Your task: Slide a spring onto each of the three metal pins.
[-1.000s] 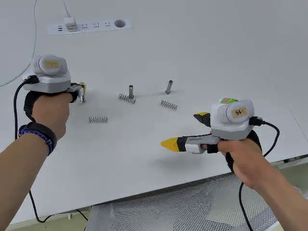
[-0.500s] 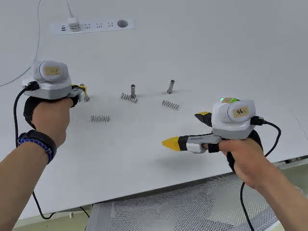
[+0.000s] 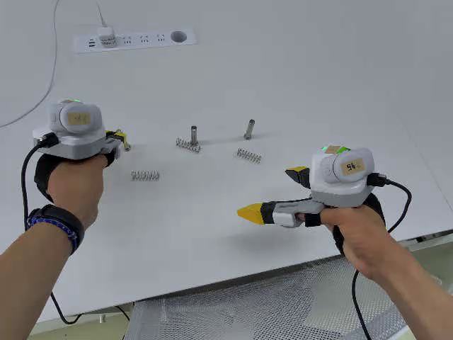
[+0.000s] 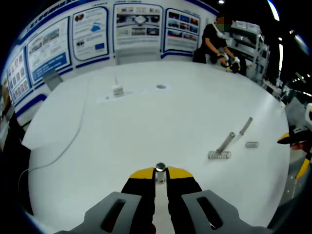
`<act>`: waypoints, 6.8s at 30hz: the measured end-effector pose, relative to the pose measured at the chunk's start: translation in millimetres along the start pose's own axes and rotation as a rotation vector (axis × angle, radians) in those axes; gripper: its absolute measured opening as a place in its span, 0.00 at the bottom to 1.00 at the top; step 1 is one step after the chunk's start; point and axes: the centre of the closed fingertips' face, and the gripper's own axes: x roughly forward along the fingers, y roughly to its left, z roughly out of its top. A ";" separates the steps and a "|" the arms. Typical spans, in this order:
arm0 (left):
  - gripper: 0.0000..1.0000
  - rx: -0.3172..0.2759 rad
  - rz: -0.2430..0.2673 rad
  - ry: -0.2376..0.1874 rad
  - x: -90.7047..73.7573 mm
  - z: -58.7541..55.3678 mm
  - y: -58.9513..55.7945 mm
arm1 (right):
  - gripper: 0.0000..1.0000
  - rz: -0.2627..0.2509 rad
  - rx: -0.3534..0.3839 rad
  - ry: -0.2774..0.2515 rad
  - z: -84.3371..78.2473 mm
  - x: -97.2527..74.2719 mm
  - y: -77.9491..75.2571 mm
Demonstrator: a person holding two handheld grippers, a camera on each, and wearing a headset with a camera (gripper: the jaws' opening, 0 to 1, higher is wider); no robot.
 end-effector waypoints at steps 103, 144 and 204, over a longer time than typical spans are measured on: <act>0.18 0.024 -0.011 0.016 -8.6 -19.9 -9.1 | 0.91 0.016 0.008 0.014 -8.4 4.0 4.2; 0.37 -0.021 -0.065 0.058 -52.6 -65.9 -22.5 | 0.91 0.036 0.010 0.026 -15.0 11.0 9.5; 0.75 0.128 -0.221 0.122 -106.9 -93.1 -52.9 | 0.91 0.046 -0.009 0.034 -17.2 12.9 16.3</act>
